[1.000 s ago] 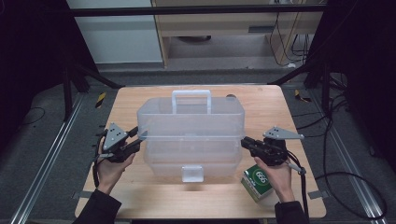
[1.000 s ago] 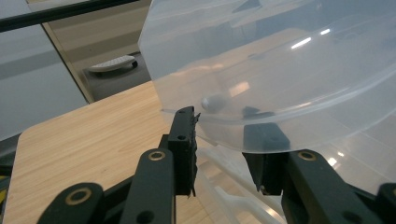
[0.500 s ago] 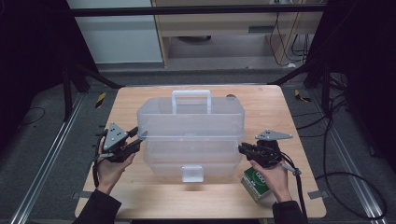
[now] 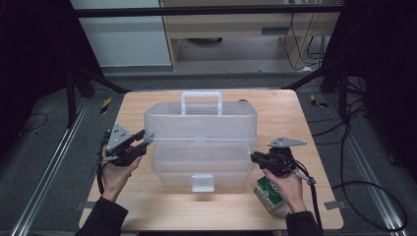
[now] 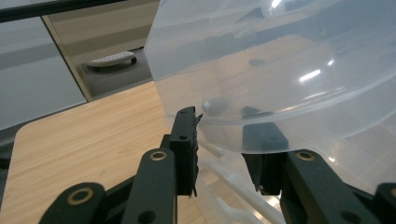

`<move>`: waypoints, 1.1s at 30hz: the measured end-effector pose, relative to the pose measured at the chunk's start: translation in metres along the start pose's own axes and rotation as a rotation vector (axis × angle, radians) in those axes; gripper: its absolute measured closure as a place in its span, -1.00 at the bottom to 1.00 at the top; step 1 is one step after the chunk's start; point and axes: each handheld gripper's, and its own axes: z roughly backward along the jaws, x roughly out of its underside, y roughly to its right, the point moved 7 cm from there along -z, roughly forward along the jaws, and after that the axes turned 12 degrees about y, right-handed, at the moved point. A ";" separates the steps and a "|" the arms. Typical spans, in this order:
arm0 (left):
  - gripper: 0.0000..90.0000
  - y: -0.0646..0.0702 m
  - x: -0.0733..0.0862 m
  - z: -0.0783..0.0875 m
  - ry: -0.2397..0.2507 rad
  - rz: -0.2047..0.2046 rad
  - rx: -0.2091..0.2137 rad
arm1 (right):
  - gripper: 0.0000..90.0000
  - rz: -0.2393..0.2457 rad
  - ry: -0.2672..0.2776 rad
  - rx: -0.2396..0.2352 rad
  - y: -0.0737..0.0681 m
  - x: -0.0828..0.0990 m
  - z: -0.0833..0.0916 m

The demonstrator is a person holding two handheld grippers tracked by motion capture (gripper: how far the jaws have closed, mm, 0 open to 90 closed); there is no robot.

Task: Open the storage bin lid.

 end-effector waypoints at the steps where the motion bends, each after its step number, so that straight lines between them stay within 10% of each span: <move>1: 0.46 0.000 -0.001 -0.001 0.004 0.002 -0.002 | 0.76 0.000 0.000 0.000 0.000 0.000 0.000; 33: 0.58 -0.018 -0.037 -0.026 0.056 0.026 -0.066 | 0.75 -0.018 0.006 -0.002 0.000 0.001 0.000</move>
